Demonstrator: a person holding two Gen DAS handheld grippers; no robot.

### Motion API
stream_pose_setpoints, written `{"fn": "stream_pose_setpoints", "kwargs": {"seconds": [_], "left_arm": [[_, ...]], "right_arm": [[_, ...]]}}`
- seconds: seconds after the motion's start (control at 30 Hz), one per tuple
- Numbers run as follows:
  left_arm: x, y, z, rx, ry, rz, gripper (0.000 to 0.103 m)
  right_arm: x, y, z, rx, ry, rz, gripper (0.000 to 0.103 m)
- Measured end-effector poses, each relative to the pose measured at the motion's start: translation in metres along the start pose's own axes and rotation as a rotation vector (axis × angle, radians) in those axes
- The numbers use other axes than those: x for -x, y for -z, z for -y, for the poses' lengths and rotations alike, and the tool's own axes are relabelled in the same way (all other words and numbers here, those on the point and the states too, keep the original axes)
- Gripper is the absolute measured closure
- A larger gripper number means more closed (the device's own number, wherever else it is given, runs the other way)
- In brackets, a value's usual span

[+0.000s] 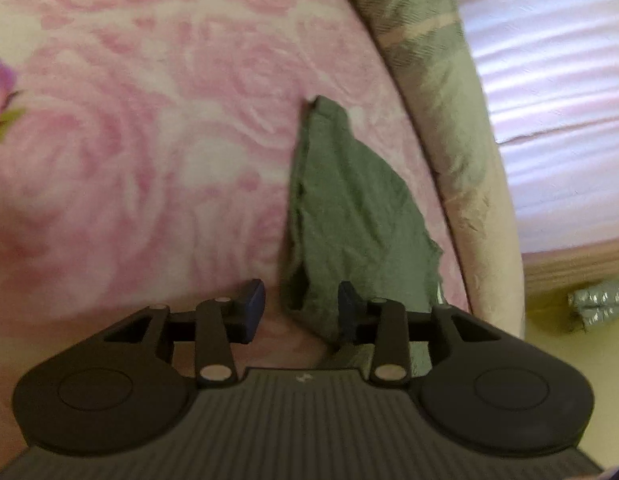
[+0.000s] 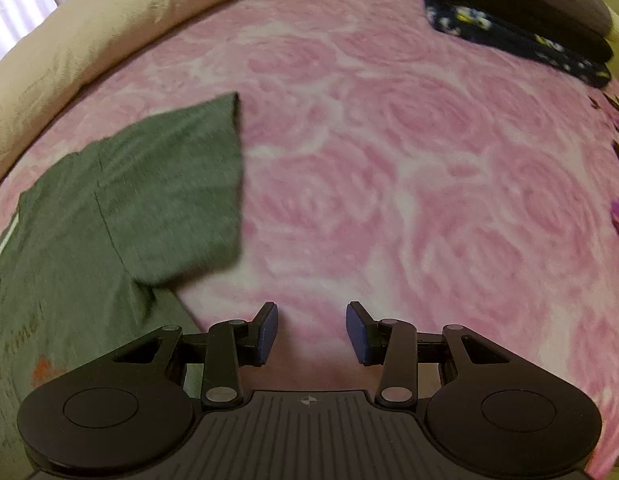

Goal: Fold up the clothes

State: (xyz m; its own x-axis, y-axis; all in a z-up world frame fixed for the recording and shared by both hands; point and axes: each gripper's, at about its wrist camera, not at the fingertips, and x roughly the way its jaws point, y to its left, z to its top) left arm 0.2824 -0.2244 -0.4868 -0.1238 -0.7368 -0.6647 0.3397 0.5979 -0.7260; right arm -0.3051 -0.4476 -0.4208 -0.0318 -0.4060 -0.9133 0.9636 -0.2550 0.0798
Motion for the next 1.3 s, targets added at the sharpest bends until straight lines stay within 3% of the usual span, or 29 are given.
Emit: {"fn": "stream_pose_setpoints", "kwargs": {"seconds": [0.03,0.07,0.33,0.43,0.47,0.53,0.67,0.77,0.9,1.0,1.07,1.17,1.3], "left_arm": [[-0.002,0.000,0.002,-0.025,0.008,-0.009,0.099],[-0.003,-0.002,0.005,-0.068,0.007,-0.022,0.103],[0.003,0.001,0.026,-0.506,-0.221,0.028,0.102],[0.014,0.010,0.035,-0.569,-0.266,0.046,0.102],[0.023,0.016,0.037,-0.571,-0.257,0.052,0.096],[0.040,0.032,0.039,-0.561,-0.216,0.040,0.096],[0.074,0.095,0.033,-0.502,-0.083,-0.102,0.095],[0.100,0.150,0.017,-0.538,-0.185,-0.187,0.095],[0.148,0.193,-0.004,-0.490,-0.281,-0.186,0.095],[0.170,0.198,-0.011,-0.413,-0.279,-0.146,0.087],[0.184,0.201,-0.015,-0.361,-0.278,-0.119,0.069],[0.205,0.206,-0.022,-0.283,-0.276,-0.078,0.057],[0.216,0.213,-0.034,-0.195,-0.255,-0.062,0.055]], "right_arm": [[0.002,0.003,0.004,0.000,0.000,-0.001,0.061],[0.004,0.007,0.007,0.002,-0.002,-0.004,0.061],[0.014,0.031,0.044,0.045,-0.001,-0.037,0.061],[0.020,0.038,0.054,0.109,-0.013,-0.025,0.061],[0.024,0.041,0.057,0.136,-0.026,-0.014,0.061],[0.038,0.048,0.060,0.209,-0.096,0.032,0.061],[0.049,0.074,0.068,0.329,-0.301,-0.015,0.061],[0.044,0.101,0.081,0.421,-0.343,-0.120,0.062],[0.056,0.127,0.118,0.491,-0.360,-0.159,0.062],[0.062,0.129,0.155,0.409,-0.372,-0.246,0.062],[0.066,0.124,0.177,0.295,-0.440,-0.290,0.061],[0.062,0.119,0.197,0.123,-0.549,-0.344,0.061],[0.045,0.121,0.197,0.026,-0.577,-0.375,0.061]]}}
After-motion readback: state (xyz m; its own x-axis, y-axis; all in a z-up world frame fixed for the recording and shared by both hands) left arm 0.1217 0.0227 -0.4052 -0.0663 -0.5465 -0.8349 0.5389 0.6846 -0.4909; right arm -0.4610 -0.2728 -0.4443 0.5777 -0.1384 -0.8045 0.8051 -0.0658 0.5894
